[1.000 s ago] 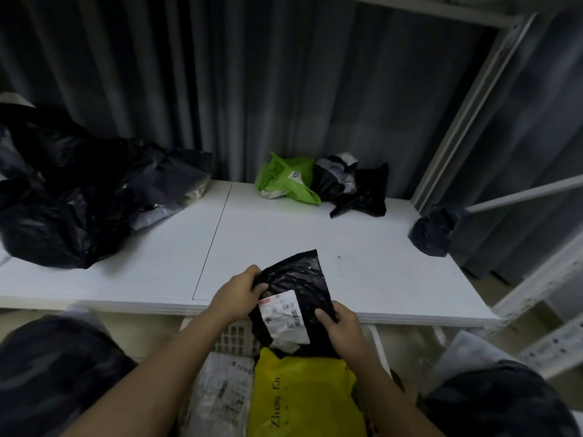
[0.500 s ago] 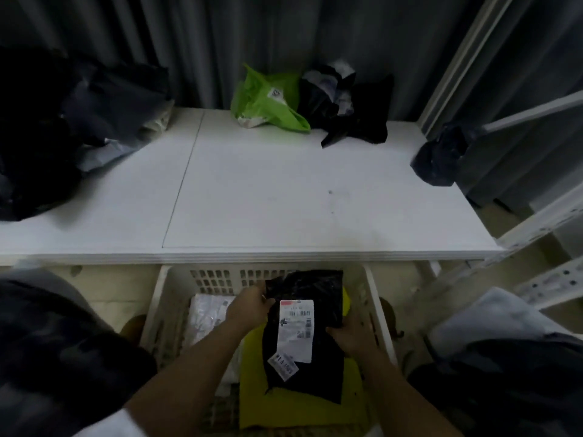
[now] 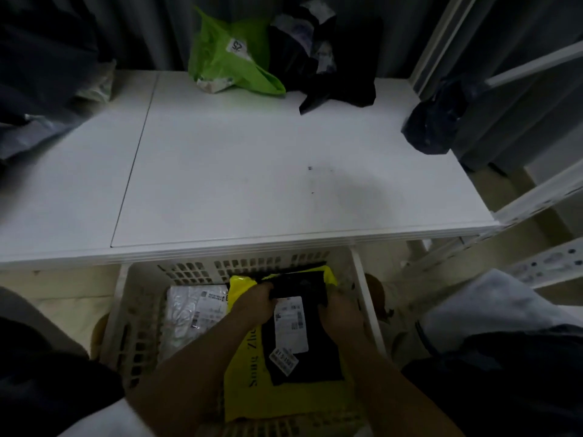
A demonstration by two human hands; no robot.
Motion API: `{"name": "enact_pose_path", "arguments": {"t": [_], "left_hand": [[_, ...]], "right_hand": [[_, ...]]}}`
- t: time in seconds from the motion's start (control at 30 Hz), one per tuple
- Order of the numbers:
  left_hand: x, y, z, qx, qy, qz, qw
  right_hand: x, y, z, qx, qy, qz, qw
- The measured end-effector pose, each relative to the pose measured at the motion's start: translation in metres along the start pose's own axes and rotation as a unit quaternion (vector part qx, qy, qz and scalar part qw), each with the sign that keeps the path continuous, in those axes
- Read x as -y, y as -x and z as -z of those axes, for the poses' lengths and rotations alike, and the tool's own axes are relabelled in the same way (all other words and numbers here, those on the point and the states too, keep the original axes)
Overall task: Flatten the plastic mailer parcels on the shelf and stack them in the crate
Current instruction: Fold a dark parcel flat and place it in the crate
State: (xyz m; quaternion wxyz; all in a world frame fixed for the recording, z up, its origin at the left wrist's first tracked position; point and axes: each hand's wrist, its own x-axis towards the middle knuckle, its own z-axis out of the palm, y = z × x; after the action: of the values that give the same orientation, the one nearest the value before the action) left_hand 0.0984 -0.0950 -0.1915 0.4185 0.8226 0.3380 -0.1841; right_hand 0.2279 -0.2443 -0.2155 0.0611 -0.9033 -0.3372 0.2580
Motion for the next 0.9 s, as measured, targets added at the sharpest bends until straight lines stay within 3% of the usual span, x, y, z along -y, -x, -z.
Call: {"name": "enact_pose_path", "arguments": {"t": [0.13,0.3,0.43,0.53,0.67,0.73,0.9], "left_hand": [[-0.029,0.01,0.019,-0.065,-0.085,-0.036,0.994],[-0.077,0.023,0.054,-0.165,-0.139,-0.096,0.972],[-0.131,0.034,0.091,-0.233,-0.114,-0.129,0.957],[-0.178,0.031,0.117,-0.281,-0.094,-0.17,0.94],[-0.219,0.009,0.147,-0.312,-0.092,-0.183,0.928],[-0.235,-0.009,0.161,-0.323,-0.078,-0.185,0.925],[-0.262,-0.054,0.187,-0.336,-0.054,-0.193,0.92]], "right_hand": [[0.026,0.009,0.039,-0.103,0.056,0.082,0.99],[0.047,0.012,0.092,-0.24,-0.04,0.133,0.961],[0.053,0.002,0.156,-0.332,-0.092,0.112,0.932],[0.051,-0.011,0.205,-0.421,-0.137,0.106,0.89],[0.04,-0.041,0.256,-0.414,-0.161,0.067,0.893],[0.031,-0.064,0.279,-0.45,-0.171,0.071,0.873],[0.009,-0.116,0.324,-0.452,-0.06,-0.026,0.89]]}}
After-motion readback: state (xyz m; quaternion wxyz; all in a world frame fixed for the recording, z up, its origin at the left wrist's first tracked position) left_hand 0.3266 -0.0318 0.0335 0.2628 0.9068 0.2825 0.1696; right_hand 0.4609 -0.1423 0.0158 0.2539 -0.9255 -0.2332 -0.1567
